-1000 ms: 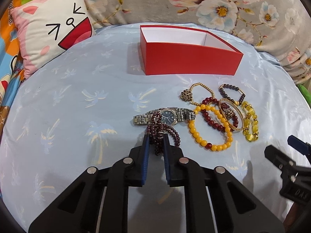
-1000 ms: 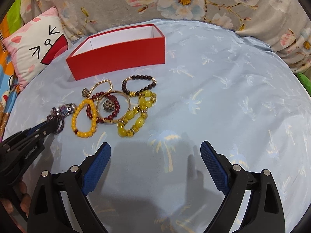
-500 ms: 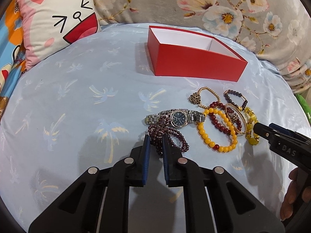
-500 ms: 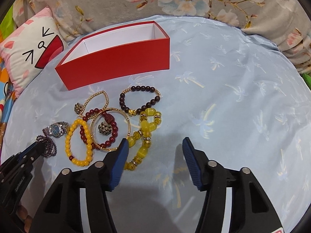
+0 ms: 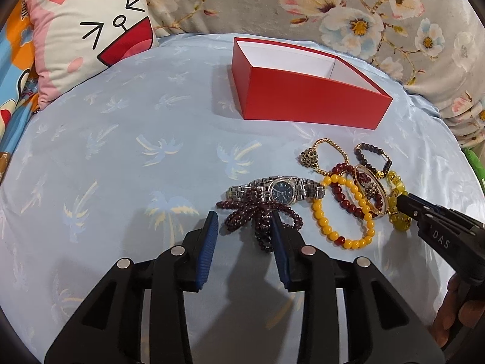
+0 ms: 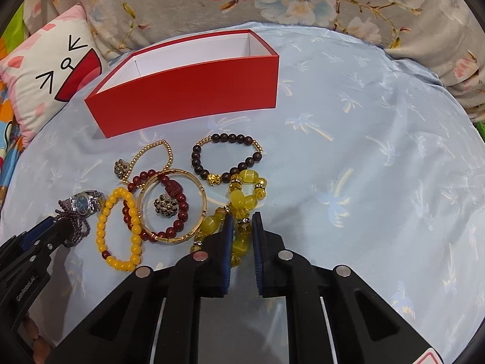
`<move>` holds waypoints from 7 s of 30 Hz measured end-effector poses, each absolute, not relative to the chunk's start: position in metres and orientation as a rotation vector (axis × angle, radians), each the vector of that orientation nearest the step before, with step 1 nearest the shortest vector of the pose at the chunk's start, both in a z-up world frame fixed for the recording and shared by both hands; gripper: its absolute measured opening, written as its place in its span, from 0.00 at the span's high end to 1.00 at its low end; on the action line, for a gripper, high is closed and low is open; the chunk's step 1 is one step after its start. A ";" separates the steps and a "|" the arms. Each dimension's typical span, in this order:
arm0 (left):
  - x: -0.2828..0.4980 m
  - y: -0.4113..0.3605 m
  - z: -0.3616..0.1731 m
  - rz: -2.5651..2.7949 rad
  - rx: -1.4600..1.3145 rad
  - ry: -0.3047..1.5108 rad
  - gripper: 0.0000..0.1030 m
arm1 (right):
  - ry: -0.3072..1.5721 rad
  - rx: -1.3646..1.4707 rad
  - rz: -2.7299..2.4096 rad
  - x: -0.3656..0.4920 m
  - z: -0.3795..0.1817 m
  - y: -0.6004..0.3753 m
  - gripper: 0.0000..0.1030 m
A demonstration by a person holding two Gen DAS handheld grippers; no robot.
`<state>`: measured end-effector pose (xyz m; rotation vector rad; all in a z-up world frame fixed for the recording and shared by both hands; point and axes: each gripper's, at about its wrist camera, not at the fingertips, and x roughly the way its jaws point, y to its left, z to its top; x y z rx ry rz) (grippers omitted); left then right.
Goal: Organize jewelry
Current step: 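Grasp the dark-red garnet bead strand with the left gripper while the right gripper grasps the yellow amber bracelet, then carry the garnet strand and amber bracelet over the red box with both grippers, then open the left gripper to drop the garnet strand while the right gripper releases the amber bracelet, then move both grippers back from the box to the jewelry pile, then grasp the silver wristwatch by its band with the left gripper, then grasp the gold bangle with the right gripper while the left gripper holds the watch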
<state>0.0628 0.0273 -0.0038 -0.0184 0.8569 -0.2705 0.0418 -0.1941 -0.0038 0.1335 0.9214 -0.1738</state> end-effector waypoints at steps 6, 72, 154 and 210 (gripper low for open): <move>0.061 0.023 -0.002 -0.302 -0.007 0.849 0.90 | 0.897 0.153 -0.171 0.034 0.001 -0.199 0.91; 0.308 -0.065 0.058 -0.312 0.070 0.800 0.93 | 0.808 0.188 -0.017 0.290 0.069 -0.241 0.91; 0.089 0.002 -0.003 -0.332 0.119 0.860 0.28 | 0.925 0.183 -0.035 0.025 0.010 -0.197 0.60; 0.083 0.009 -0.006 -0.362 -0.001 0.902 0.85 | 0.947 0.218 0.013 0.041 -0.001 -0.189 0.57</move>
